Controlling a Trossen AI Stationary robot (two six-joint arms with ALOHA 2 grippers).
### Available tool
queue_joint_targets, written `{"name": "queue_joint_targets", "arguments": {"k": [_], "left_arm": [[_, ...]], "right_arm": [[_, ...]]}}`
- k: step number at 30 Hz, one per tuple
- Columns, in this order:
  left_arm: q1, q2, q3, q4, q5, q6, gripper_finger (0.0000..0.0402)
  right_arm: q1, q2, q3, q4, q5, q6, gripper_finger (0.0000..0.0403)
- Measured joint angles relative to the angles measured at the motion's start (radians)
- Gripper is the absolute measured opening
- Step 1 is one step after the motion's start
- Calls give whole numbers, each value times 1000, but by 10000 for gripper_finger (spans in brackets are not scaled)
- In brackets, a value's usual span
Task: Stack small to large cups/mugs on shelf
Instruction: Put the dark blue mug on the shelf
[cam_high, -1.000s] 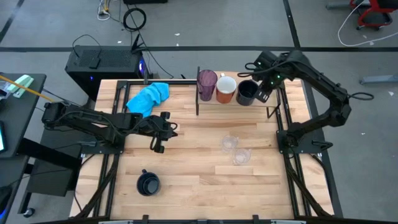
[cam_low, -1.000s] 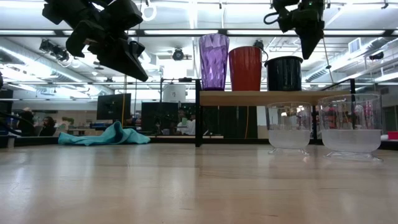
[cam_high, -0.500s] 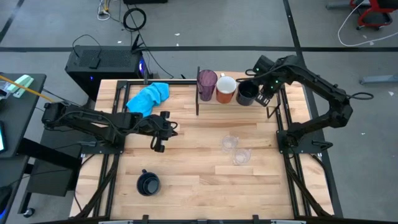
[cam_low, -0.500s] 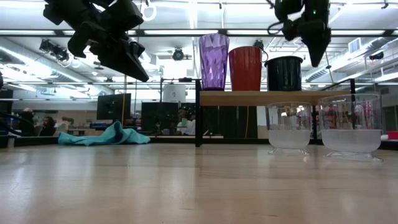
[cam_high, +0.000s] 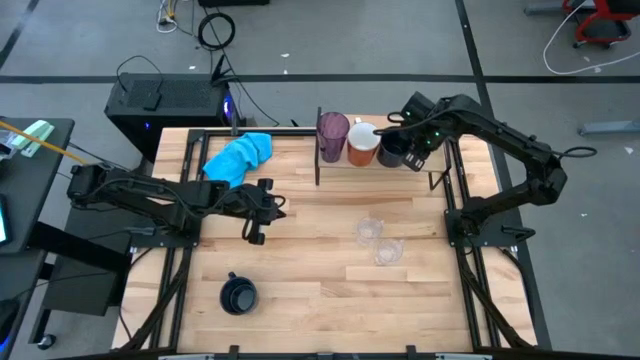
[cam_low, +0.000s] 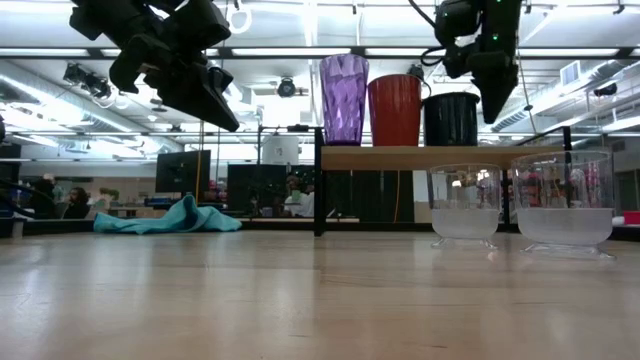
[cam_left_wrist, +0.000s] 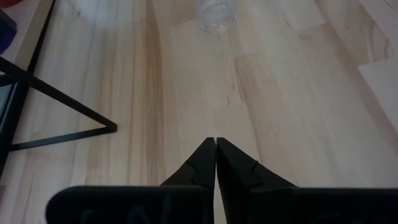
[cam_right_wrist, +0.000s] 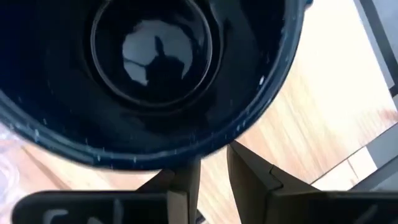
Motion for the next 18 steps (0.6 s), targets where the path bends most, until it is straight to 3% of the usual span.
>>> {"name": "queue_joint_targets", "arguments": {"k": [9,18], "left_arm": [[0,0,0,0,0,2,12],[0,0,0,-14,0,20,21]], "right_arm": [[8,-22,30,-107,-14,31,87],[130,-94,42,-100,-238,154,87]]}}
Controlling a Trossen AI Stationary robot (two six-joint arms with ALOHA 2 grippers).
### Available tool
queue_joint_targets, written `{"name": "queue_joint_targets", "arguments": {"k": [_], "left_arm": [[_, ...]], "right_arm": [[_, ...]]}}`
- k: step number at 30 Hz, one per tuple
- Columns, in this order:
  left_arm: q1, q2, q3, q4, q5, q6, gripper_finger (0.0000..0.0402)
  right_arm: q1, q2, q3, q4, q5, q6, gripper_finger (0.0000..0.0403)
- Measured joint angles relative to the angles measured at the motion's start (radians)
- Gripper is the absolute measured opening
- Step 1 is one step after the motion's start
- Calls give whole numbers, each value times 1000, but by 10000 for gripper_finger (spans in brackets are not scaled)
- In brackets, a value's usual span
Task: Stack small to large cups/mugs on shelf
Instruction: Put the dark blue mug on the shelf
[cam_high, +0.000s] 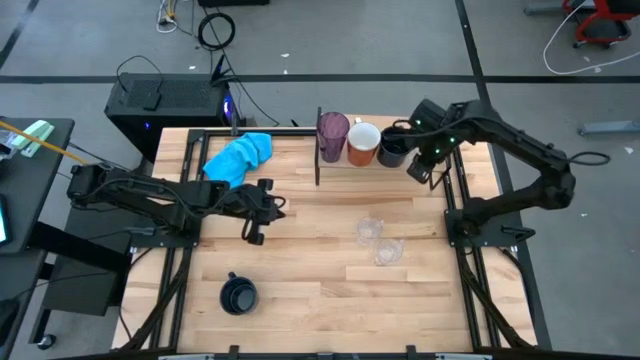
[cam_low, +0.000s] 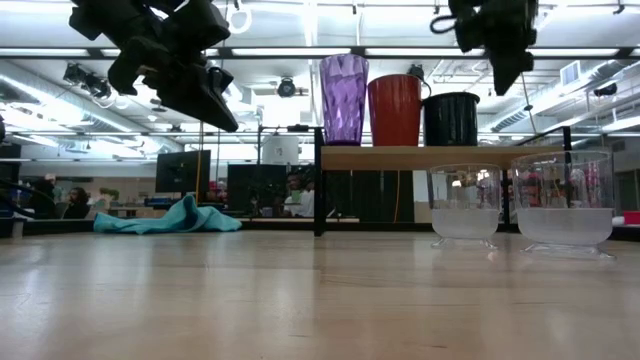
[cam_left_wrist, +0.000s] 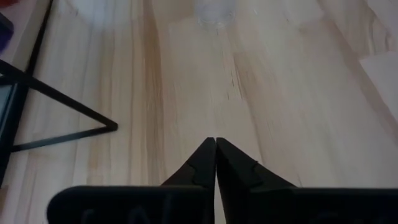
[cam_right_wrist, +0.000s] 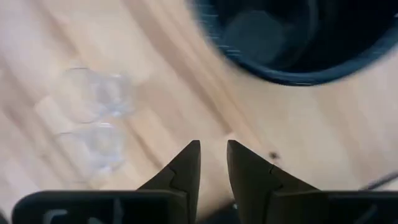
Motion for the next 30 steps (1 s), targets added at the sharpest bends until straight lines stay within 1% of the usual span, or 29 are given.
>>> {"name": "queue_joint_targets", "arguments": {"k": [2,5,7,11,13,16,19,21,25,30], "left_arm": [[-4,-1,0,-27,0,-1,23],[-20,-18,0,-62,0,-1,20],[-34,-33,0,-57,0,-1,15],[-51,-50,2,12,1,-14,9],[-58,-53,2,21,0,-28,9],[-73,-53,1,4,1,-52,16],[-101,-53,1,-27,1,-96,25],[-125,-53,1,-52,0,-137,25],[-171,-63,1,-102,2,-219,16],[-214,-82,6,-152,1,-369,8]], "right_arm": [[50,-5,0,19,-21,27,87],[145,-5,0,109,-29,52,87],[214,-1,0,190,-29,58,87],[346,13,0,340,-26,86,87],[401,22,0,402,-15,100,87],[470,50,0,475,32,106,87],[518,94,1,540,79,93,87],[536,127,1,587,90,64,87],[547,200,1,700,93,-42,87],[540,279,1,812,95,-193,87]]}}
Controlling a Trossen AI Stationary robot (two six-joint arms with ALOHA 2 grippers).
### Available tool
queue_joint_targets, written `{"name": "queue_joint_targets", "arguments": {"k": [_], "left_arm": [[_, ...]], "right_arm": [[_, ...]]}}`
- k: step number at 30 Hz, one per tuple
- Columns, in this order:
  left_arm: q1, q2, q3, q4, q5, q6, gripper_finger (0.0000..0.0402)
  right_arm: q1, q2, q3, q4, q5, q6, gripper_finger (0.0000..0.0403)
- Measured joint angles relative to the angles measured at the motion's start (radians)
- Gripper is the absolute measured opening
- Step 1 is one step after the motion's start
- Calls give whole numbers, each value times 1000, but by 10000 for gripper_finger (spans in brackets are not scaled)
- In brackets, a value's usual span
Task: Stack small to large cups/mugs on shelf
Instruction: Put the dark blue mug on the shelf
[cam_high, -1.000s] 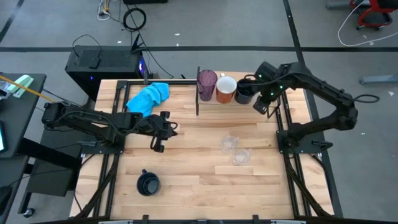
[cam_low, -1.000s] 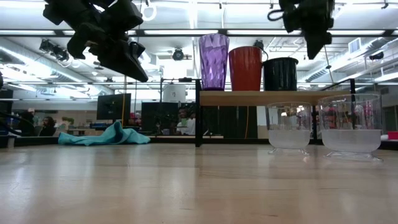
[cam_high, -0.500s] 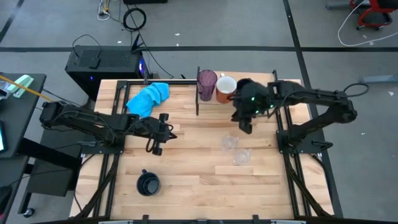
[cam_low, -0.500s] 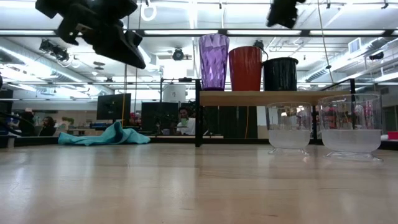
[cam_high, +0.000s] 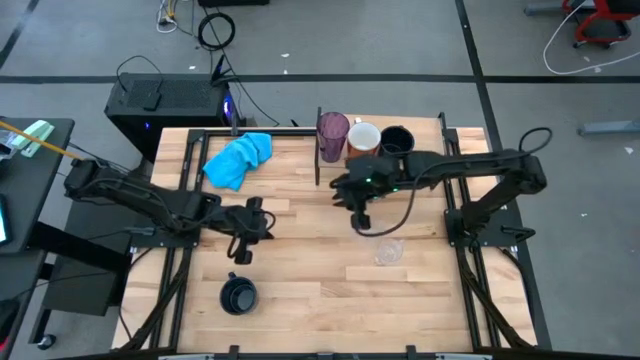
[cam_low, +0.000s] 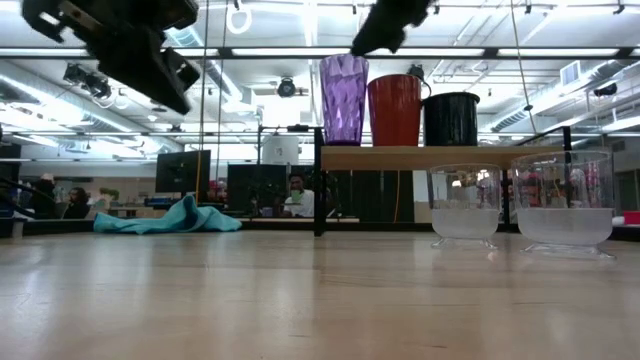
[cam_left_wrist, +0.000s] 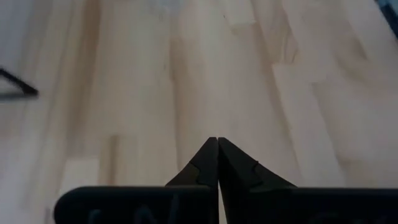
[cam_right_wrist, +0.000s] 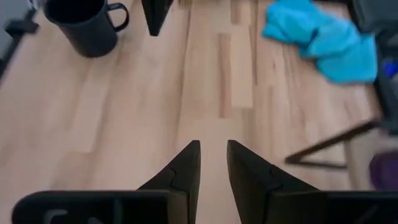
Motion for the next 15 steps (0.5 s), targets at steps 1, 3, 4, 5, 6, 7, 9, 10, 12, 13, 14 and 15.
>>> {"name": "queue_joint_targets", "arguments": {"k": [1,3,4,5,6,7,9,10,12,13,14,15], "left_arm": [[-7,-4,3,-20,-1,-34,9],[-17,-4,21,-38,0,-103,14],[-21,-4,33,-70,0,-138,18],[-27,-4,46,-112,0,-180,20],[-33,-4,62,-153,-1,-219,22],[-39,-4,79,-192,-2,-260,23],[-55,-4,107,-275,-1,-333,22],[-66,-4,118,-326,4,-371,20],[-91,-4,144,-408,32,-434,18],[-107,-4,157,-437,56,-468,17],[-124,-4,167,-460,79,-502,16],[-140,-4,176,-484,100,-535,16]], "right_arm": [[-3,11,0,20,1,-39,87],[-11,33,0,55,1,-120,87],[-14,44,0,76,0,-156,87],[-21,53,0,95,0,-187,87],[-29,63,0,107,-2,-211,87],[-36,73,0,119,-2,-227,87],[-52,90,0,131,-2,-246,87],[-59,98,0,127,-2,-251,87],[-72,115,0,126,-3,-256,87],[-78,122,0,122,-10,-257,87],[-83,130,0,121,-16,-258,87],[-87,135,0,123,-19,-259,87]]}}
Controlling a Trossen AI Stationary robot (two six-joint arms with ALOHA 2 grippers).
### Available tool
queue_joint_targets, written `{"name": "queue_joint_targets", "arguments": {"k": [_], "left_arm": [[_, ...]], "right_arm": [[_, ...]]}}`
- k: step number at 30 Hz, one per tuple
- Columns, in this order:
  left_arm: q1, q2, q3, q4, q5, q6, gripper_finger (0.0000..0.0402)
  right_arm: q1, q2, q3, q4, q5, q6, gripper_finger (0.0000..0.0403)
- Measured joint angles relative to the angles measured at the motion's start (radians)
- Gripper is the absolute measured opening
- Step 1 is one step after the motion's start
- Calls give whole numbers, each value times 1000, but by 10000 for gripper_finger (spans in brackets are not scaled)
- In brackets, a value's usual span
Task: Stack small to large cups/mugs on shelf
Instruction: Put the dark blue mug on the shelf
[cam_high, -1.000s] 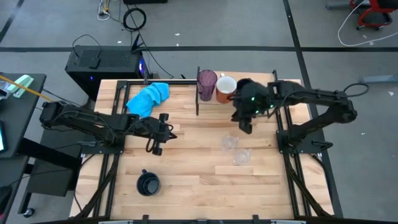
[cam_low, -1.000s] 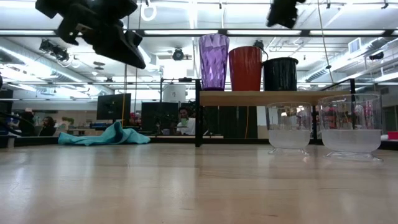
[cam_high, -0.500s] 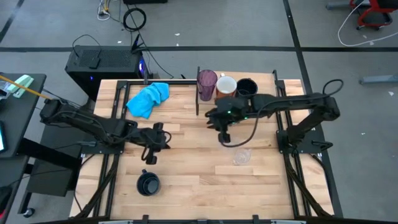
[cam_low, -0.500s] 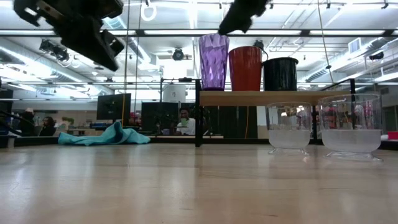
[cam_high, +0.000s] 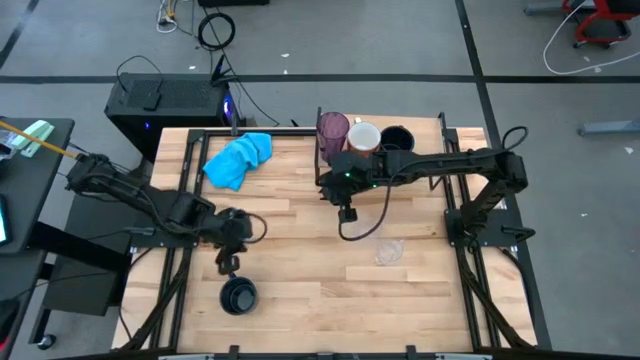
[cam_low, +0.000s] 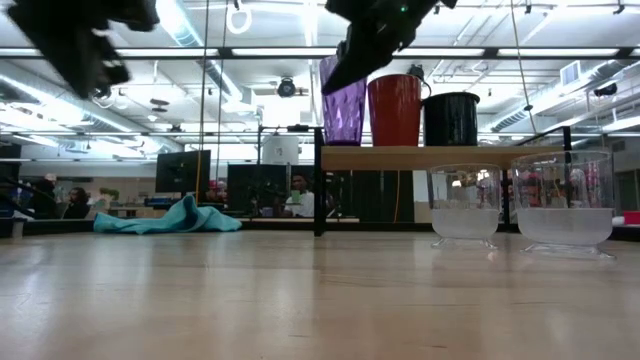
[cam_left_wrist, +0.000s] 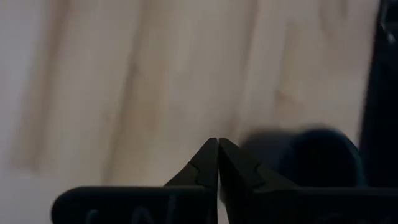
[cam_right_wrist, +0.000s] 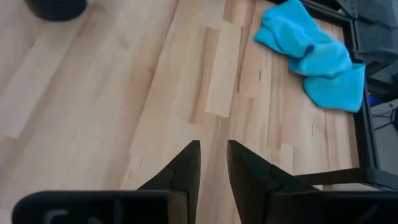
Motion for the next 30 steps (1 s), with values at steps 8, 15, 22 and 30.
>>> {"name": "queue_joint_targets", "arguments": {"k": [8,15,22,30], "left_arm": [[-134,0,31,-25,80,-253,34],[-227,41,32,-22,75,-445,67],[-294,147,32,-24,110,-609,91],[-298,230,32,-23,117,-714,136]], "right_arm": [[-10,8,-1,14,-3,-11,87],[14,3,0,44,-3,-25,87],[0,3,-4,27,-1,-14,87],[1,3,-12,31,-2,-17,87]]}}
